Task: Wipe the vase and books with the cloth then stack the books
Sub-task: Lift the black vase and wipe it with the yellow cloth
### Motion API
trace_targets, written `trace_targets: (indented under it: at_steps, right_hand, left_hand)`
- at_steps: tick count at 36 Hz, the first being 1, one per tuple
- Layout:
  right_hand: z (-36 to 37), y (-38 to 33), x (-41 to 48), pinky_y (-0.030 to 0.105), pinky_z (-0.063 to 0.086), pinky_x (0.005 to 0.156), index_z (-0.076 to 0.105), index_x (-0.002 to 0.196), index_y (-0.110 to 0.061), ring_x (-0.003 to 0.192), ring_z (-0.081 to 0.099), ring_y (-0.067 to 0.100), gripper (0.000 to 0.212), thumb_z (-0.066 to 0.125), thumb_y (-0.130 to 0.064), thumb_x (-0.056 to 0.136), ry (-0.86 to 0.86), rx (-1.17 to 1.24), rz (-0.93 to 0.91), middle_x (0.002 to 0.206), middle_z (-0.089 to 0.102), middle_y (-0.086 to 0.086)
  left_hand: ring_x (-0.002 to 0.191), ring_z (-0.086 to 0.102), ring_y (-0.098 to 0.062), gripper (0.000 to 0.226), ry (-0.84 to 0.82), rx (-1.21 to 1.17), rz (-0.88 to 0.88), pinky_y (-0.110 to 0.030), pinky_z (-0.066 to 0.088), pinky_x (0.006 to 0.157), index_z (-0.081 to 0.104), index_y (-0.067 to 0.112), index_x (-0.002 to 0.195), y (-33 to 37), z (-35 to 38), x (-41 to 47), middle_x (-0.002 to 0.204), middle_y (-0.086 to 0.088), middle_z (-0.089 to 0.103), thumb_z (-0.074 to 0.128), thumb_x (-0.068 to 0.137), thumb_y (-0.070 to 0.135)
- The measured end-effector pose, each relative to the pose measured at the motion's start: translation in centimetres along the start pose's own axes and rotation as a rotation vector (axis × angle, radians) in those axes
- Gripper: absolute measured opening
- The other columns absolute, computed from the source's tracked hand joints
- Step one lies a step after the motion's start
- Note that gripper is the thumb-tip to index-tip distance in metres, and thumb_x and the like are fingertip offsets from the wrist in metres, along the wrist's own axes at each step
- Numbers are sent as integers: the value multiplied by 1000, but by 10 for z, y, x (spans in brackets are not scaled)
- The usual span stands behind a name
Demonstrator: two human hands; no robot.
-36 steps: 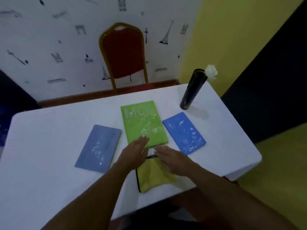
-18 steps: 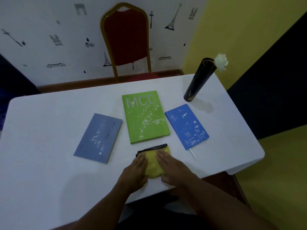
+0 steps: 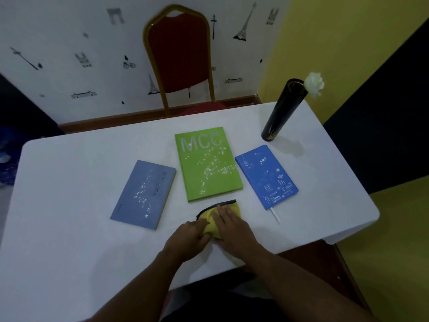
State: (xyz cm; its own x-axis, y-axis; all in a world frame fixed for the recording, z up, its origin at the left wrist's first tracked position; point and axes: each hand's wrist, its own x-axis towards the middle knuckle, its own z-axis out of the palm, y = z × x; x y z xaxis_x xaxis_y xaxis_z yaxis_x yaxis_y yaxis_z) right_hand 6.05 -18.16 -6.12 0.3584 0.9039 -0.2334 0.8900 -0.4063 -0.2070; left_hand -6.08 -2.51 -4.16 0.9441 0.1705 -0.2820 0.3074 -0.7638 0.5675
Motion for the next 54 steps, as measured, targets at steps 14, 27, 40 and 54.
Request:
trace_targets:
  at_steps: [14,27,40,54]
  right_hand:
    - [-50,59,-12,44,59,95,53,145,-7,136,54,35,79,51,13,69,300,188,-48,153,50,18]
    - [-100,174,-16,54,57,97,63,134,-2,130,59,38,78,72,22,60,440,340,110,148,55,18]
    - [-125,299,-1,54,56,99,61,135,1,130,59,39,52,68,0,84,440,358,227,148,54,20]
    - [-111,339,22,53,54,100,62,133,4,134,54,45,55,76,1,79,394,452,224,149,52,24]
  left_hand:
    - [141,47,-17,65,132,-18,39,-31,38,111,47,28,151,2,-36,15,153,3,52,29,100,64]
    - [151,32,-19,57,185,16,47,-29,19,121,38,22,156,79,-51,128,161,-3,41,36,107,50]
    - [154,26,-22,61,267,-46,-11,-36,22,124,31,18,159,156,-68,269,165,-6,33,41,106,47]
    - [142,42,-17,92,473,-431,-77,-41,44,111,28,27,155,203,-93,359,158,4,42,70,83,66]
